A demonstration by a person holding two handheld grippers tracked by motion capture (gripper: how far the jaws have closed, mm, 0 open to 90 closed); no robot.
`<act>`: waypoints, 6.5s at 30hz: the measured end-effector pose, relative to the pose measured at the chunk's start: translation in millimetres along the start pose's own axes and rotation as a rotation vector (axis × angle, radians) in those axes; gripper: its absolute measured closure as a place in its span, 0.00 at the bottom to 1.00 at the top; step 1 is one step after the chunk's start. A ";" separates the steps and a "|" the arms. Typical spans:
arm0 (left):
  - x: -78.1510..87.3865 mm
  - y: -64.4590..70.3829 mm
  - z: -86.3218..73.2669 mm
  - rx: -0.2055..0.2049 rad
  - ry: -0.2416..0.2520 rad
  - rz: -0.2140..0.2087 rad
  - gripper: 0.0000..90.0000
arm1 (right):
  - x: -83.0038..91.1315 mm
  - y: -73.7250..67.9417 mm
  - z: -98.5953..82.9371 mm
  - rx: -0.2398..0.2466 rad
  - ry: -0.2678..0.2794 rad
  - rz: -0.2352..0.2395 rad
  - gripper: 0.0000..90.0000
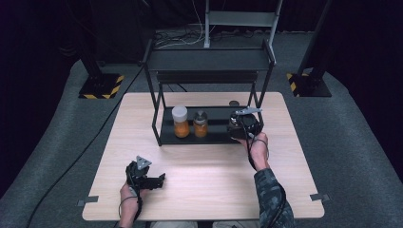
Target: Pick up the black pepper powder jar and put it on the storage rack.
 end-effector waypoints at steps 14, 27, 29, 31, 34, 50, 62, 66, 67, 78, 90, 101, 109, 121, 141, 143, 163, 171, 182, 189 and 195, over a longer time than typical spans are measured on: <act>0.1 0.0 0.1 0.000 -0.001 0.000 0.03 | -5.5 0.3 5.9 0.004 -0.008 0.007 0.34; 0.1 0.0 0.2 -0.001 -0.001 0.000 0.03 | -11.4 -0.1 10.5 0.009 -0.018 0.011 0.34; 0.0 0.0 0.0 0.000 0.000 0.000 0.03 | -12.1 -0.1 10.9 0.010 -0.018 0.013 0.34; 0.0 0.0 0.0 0.000 0.000 0.000 0.03 | -12.9 -0.4 11.3 0.009 -0.019 0.013 0.34; 0.0 0.0 0.0 0.000 0.000 0.000 0.03 | -13.7 -0.2 11.9 0.006 -0.018 0.014 0.34; 0.0 0.0 0.0 -0.001 0.000 0.000 0.03 | -18.7 0.1 15.3 0.005 -0.017 0.018 0.34; 0.0 0.0 0.0 0.000 0.000 0.000 0.03 | -24.2 -1.6 17.7 0.009 -0.025 0.025 0.34; 0.0 -0.1 0.0 0.000 0.000 0.000 0.03 | -26.3 -1.7 18.4 0.012 -0.027 0.026 0.34; 0.0 -0.1 0.1 -0.001 0.000 0.000 0.03 | -26.6 -1.6 18.7 0.011 -0.028 0.027 0.34; 0.0 0.0 0.0 0.000 0.000 0.000 0.03 | -30.3 -0.3 20.3 0.007 -0.032 0.027 0.34; 0.0 -0.1 0.0 -0.001 0.000 0.000 0.03 | -36.3 2.1 21.0 -0.001 -0.038 0.031 0.34; 0.1 0.0 0.1 0.000 -0.001 0.000 0.03 | -40.8 4.1 21.0 -0.010 -0.039 0.036 0.34; 0.0 -0.1 0.1 -0.001 0.000 0.000 0.03 | -44.3 5.3 21.5 -0.011 -0.044 0.040 0.34; 0.0 -0.1 0.1 -0.001 0.000 0.000 0.03 | -48.7 5.2 23.3 -0.014 -0.047 0.046 0.34; 0.0 -0.1 0.0 0.000 0.000 0.000 0.03 | -56.4 4.0 24.3 -0.012 -0.055 0.053 0.34; 0.0 0.0 0.0 0.000 0.000 0.000 0.03 | -57.4 4.0 24.1 -0.016 -0.055 0.053 0.34; 0.0 0.2 -0.2 0.001 0.001 0.000 0.03 | -64.6 3.9 22.9 -0.019 -0.056 0.056 0.34; 0.0 0.1 -0.2 0.001 0.001 0.000 0.03 | -67.4 5.2 21.5 -0.029 -0.054 0.061 0.34; 0.1 0.0 0.0 0.000 0.000 0.000 0.03 | -71.4 5.8 21.4 -0.035 -0.056 0.061 0.34; 0.0 0.0 0.0 -0.001 0.000 0.000 0.03 | -72.3 6.5 20.1 -0.036 -0.050 0.060 0.34; 0.1 0.0 0.0 0.000 0.000 0.000 0.03 | -72.9 6.0 18.7 -0.038 -0.041 0.059 0.34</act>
Point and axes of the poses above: each handheld gripper's, and its own axes: x roughly backward along the jaws, z roughly out of its top, y roughly to its right, the point moved 2 cm from there along -x, roughly forward along the jaws, and after that the axes turned 13 degrees about z, right-handed, at the moved point
